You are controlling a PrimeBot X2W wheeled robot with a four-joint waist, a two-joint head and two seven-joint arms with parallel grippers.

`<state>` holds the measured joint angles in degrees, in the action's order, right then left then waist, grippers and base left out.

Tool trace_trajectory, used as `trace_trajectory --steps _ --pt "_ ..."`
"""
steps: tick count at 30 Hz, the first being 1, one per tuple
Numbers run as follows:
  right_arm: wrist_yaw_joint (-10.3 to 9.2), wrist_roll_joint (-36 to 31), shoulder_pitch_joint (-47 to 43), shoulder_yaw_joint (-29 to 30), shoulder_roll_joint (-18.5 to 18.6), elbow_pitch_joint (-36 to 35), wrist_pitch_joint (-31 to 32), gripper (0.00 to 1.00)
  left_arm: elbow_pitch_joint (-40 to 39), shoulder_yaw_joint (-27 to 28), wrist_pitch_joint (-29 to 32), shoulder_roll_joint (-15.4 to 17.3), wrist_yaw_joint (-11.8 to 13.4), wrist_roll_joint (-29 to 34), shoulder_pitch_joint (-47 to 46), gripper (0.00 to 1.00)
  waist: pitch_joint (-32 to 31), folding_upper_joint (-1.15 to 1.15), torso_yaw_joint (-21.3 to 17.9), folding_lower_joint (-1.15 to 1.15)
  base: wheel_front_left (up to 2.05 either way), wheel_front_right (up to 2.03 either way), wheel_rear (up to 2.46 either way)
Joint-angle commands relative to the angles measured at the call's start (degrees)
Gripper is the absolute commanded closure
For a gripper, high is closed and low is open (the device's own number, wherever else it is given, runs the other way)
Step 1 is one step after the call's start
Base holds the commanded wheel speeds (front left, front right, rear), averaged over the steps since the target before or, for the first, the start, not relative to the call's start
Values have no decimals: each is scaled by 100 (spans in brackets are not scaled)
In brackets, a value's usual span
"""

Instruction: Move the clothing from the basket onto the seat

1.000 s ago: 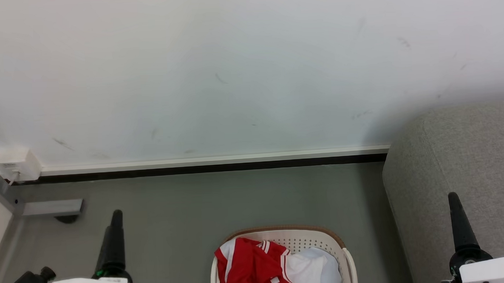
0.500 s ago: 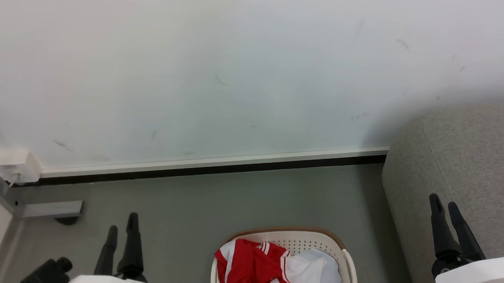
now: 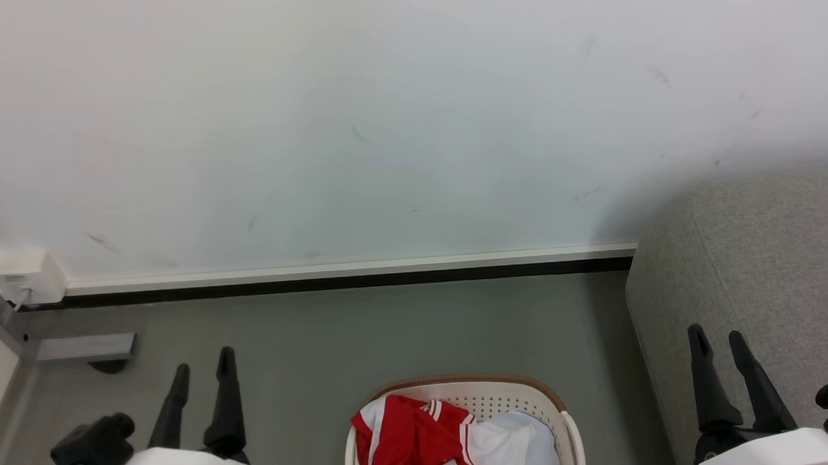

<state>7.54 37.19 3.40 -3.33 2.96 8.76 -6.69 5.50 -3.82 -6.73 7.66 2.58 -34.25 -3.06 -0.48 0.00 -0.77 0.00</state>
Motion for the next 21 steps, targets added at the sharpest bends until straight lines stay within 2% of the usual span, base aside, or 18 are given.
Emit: trace_trajectory --steps 1,21 --pt "-5 -232 16 -10 11 -42 -75 0 -102 -35 -68 84 47 229 -20 0 -4 0 0 0 0 0 0" --pt "-7 -1416 -32 -187 -1 -18 -373 0 -212 -257 -377 213 241 1329 73 0 -49 0 -24 0 0 0 0"
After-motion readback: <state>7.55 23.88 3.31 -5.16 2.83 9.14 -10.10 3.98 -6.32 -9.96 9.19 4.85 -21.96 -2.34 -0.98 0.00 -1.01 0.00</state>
